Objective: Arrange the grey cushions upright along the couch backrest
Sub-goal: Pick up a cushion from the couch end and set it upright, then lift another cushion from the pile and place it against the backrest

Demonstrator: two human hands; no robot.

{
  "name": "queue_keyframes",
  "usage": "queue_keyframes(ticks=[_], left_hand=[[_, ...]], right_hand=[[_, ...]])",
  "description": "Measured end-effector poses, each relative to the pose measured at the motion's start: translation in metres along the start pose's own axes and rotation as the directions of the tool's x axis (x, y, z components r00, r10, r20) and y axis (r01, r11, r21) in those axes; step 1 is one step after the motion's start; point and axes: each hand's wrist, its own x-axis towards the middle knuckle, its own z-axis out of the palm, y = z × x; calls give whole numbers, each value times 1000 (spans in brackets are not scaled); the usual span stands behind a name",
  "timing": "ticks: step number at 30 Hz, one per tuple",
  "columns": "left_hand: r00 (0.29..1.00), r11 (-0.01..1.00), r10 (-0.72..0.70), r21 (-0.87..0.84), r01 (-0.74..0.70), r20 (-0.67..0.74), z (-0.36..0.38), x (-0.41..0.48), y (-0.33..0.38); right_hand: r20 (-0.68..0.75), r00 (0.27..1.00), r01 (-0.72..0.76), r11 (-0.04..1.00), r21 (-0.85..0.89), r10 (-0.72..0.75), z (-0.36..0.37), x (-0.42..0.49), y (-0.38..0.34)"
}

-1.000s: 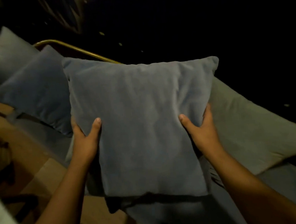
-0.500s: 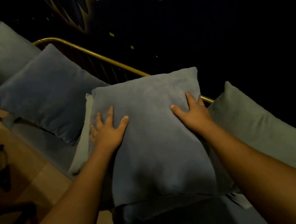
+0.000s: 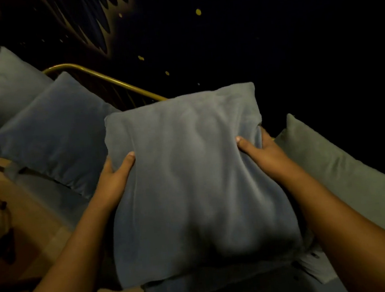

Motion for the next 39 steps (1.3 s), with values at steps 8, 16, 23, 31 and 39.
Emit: queue_keyframes(ticks=[8, 16, 23, 31, 39], left_hand=[[1000, 971, 12, 240, -11, -4, -2, 41, 39], [951, 588, 104, 753, -295, 292, 92, -17, 4], [762, 554, 394, 528, -644, 514, 169, -61, 34], [705, 889, 268, 114, -444, 657, 323, -90, 48], [887, 949, 178, 164, -269, 426, 400, -86, 6]], right_hand=[[-46, 994, -111, 949, -294, 103, 13, 43, -18], [74, 997, 31, 903, -429, 1, 26, 5, 40], [-294, 955, -126, 837, -533, -43, -87, -35, 99], [-658, 732, -560, 706, -433, 177, -206, -100, 189], [-652, 637, -293, 911, 290, 412, -232, -126, 272]])
